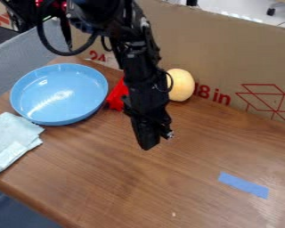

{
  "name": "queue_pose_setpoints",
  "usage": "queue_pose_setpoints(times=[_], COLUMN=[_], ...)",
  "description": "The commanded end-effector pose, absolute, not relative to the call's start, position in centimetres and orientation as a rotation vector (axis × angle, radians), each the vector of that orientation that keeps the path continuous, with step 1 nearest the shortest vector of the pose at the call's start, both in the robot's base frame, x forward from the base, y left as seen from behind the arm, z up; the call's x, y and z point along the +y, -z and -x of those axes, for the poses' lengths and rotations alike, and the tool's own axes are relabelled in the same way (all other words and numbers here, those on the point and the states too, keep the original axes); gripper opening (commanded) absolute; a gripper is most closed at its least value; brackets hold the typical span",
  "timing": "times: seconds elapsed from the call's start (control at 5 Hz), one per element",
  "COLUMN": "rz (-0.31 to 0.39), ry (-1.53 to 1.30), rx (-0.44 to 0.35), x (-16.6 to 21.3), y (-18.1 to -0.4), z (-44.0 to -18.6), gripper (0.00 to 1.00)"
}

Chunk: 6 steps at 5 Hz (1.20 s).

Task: Move the red object from the cloth to the table

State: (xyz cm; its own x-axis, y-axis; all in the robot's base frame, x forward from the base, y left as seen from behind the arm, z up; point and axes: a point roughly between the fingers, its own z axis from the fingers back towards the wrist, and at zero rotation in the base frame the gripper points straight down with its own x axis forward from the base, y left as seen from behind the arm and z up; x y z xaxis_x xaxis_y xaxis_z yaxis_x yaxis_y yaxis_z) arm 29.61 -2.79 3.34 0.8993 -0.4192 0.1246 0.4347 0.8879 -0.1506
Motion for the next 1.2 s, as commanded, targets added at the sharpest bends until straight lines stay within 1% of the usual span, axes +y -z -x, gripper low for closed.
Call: queue_pose_setpoints(times=[0.0, 0.2, 0.4, 0.6, 0.8, 1.0], rz=[0.172, 0.171, 0.187, 0.156, 0.16, 0.144], ry=[0.448, 0.45, 0.449, 0.437, 0.437, 0.452], rx=[-0.106, -0.081, -0.04, -0.048, -0.036, -0.02], x=[-2.0, -2.1, -1.8, -2.0, -0.8, -0.8], y=[-4.5, -5.0, -4.0, -5.7, -7.3, -8.2], z=[-29.4, -28.4, -27.6, -27.4, -28.9, -28.0], gripper=[1.0, 1.0, 1.0, 1.0, 1.0, 1.0])
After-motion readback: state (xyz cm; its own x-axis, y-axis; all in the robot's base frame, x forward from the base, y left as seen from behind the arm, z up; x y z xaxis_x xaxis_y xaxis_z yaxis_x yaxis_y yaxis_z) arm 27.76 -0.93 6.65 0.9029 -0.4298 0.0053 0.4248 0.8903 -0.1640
